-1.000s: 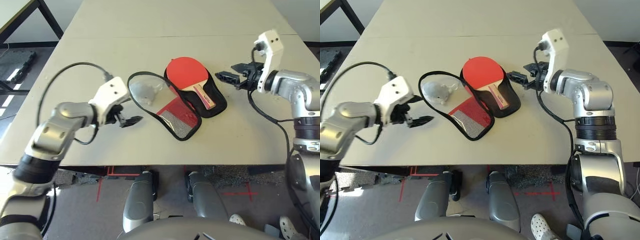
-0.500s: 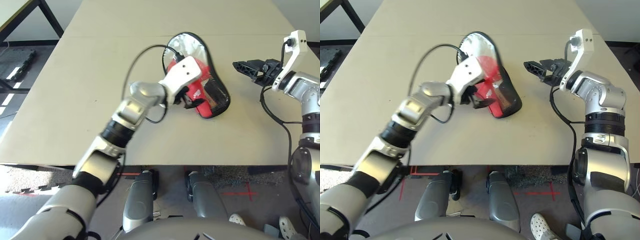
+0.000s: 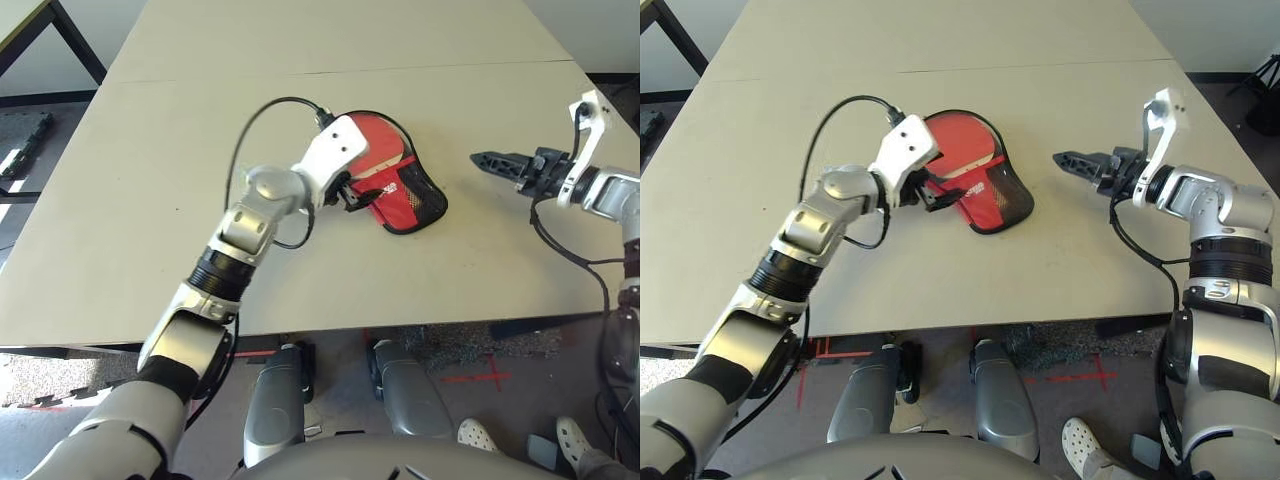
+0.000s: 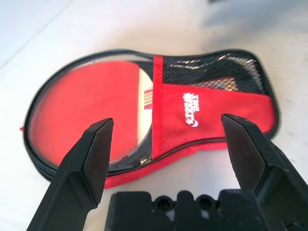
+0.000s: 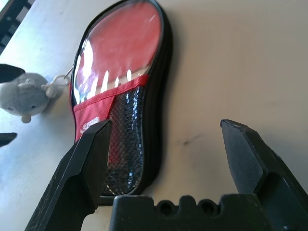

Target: Store the ping-pong paddle in its case and zip it.

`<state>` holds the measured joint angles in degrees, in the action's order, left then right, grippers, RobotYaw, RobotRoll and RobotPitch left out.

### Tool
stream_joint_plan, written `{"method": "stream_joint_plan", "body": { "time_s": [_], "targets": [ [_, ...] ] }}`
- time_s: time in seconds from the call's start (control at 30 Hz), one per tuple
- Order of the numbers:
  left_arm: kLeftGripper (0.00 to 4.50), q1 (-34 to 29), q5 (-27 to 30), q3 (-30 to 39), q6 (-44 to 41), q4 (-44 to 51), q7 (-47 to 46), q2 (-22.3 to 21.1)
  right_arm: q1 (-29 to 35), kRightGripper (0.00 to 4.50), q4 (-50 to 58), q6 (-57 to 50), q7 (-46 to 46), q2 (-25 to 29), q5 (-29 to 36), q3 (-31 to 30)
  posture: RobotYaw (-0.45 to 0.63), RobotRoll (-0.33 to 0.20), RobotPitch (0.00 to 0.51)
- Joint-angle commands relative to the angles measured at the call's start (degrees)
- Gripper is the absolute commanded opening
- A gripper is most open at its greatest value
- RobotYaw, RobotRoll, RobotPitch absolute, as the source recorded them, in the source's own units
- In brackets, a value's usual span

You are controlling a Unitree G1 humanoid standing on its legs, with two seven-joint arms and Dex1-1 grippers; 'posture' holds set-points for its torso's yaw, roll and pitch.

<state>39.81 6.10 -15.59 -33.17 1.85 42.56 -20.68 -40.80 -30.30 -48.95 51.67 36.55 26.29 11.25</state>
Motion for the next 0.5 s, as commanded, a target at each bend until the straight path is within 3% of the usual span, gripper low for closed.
{"method": "stream_joint_plan", "body": {
  "time_s": [0.03,0.3,0.5],
  "targets": [
    [4.5,-1.3,2.1,1.0,-3.6,5.7,2.4,-2.8,0.2,4.47,-0.9,0.3,-0.1,-1.3,-0.6,-1.4,0.05,0.0,0.168],
    [4.5,-1.0,5.6,2.4,-8.1,13.1,7.7,-10.7,-3.1,4.47,-8.9,3.1,-2.6,-5.8,-3.6,-3.2,0.07,0.0,0.173],
    [4.5,-0.9,6.7,2.4,-9.1,14.3,7.9,-12.4,-6.4,4.47,-14.2,4.0,-2.8,-9.6,-4.9,-4.0,0.09,0.0,0.179]
  ]
}}
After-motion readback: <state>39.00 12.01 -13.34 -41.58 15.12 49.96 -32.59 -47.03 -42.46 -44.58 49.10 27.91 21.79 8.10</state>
